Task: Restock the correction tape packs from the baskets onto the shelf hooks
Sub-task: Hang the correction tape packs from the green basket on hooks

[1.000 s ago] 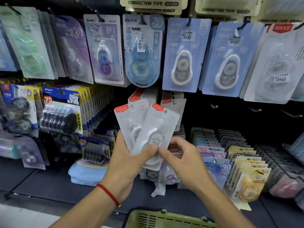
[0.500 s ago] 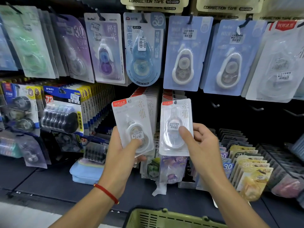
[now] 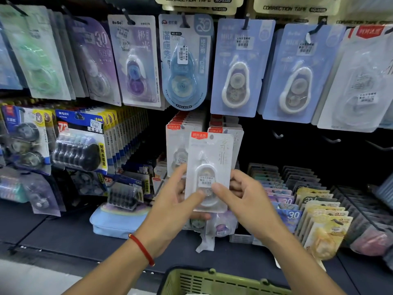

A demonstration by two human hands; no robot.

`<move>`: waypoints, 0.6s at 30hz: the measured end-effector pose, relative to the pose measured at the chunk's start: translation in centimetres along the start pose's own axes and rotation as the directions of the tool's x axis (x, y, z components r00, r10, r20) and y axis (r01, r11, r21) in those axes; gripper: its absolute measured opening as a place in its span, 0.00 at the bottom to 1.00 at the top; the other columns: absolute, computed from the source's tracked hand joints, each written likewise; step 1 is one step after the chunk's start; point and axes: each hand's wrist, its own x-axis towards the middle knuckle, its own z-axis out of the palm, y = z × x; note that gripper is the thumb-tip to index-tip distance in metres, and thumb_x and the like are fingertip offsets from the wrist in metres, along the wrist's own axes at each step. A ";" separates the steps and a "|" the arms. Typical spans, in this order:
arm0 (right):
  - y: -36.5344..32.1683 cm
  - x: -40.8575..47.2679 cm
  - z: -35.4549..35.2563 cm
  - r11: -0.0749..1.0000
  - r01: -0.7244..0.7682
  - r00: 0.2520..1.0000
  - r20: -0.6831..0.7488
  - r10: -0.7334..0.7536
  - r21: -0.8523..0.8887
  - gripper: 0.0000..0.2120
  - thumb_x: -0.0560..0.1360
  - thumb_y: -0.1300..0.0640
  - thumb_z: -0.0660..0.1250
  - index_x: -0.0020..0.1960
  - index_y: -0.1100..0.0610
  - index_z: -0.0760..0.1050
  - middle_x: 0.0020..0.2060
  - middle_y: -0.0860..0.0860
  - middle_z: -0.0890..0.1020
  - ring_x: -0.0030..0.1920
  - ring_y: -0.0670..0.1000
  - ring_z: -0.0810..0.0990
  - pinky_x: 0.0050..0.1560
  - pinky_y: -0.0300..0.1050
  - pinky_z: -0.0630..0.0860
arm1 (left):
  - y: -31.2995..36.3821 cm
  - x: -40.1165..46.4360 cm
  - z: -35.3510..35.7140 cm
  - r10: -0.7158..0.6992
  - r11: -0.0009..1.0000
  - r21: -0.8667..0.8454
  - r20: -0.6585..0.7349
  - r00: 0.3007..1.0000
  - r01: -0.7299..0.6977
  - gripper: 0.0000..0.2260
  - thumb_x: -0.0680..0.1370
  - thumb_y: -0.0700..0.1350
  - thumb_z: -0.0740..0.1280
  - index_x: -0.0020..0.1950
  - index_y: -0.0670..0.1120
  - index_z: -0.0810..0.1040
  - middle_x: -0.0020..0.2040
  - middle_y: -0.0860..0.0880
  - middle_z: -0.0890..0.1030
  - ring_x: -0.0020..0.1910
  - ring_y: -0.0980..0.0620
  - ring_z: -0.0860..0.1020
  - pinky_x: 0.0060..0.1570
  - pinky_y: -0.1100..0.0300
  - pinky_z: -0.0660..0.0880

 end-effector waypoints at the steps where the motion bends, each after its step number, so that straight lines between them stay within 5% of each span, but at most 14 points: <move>1: 0.1 0.1 0.1 0.999 0.002 0.999 -0.045 0.000 0.037 0.10 0.81 0.51 0.73 0.62 0.46 0.81 0.53 0.44 0.89 0.54 0.47 0.88 0.56 0.50 0.83 | 0.0 0.0 0.0 0.001 1.000 0.021 -0.019 1.000 -0.001 0.26 0.82 0.33 0.68 0.72 0.60 0.75 0.58 0.49 0.86 0.54 0.46 0.87 0.45 0.47 0.86; 8: -1.0 0.3 -0.8 0.992 -0.014 0.975 -0.217 0.041 0.125 0.08 0.82 0.52 0.70 0.58 0.52 0.82 0.48 0.49 0.90 0.50 0.51 0.89 0.50 0.52 0.84 | 0.1 -0.2 0.7 0.043 0.995 0.093 -0.045 0.998 -0.039 0.27 0.80 0.29 0.68 0.75 0.51 0.73 0.59 0.49 0.84 0.47 0.48 0.84 0.47 0.55 0.84; 13: -1.5 0.5 -1.2 0.993 -0.010 0.961 -0.273 0.042 0.115 0.08 0.80 0.46 0.71 0.54 0.49 0.84 0.39 0.52 0.88 0.34 0.53 0.84 0.29 0.46 0.78 | 0.3 -0.2 0.9 0.060 0.997 0.057 -0.050 0.997 -0.057 0.27 0.79 0.29 0.69 0.75 0.49 0.74 0.57 0.55 0.85 0.47 0.51 0.85 0.47 0.59 0.83; 16: -0.4 0.7 -1.7 0.968 -0.101 0.969 -0.243 0.044 -0.229 0.18 0.79 0.39 0.68 0.64 0.47 0.80 0.40 0.42 0.86 0.38 0.45 0.83 0.38 0.40 0.77 | -0.3 0.1 0.1 0.134 0.906 0.413 -0.068 0.989 -0.094 0.28 0.79 0.36 0.71 0.76 0.54 0.73 0.61 0.61 0.83 0.60 0.58 0.81 0.60 0.55 0.81; 18: 0.9 0.4 -1.5 0.795 -0.145 0.958 -0.284 -0.035 -0.589 0.28 0.80 0.37 0.66 0.75 0.50 0.71 0.57 0.44 0.82 0.55 0.47 0.81 0.53 0.46 0.79 | -0.7 0.5 -0.8 0.266 0.715 0.681 -0.050 0.963 -0.162 0.28 0.78 0.37 0.71 0.77 0.53 0.73 0.67 0.58 0.78 0.67 0.56 0.76 0.69 0.52 0.75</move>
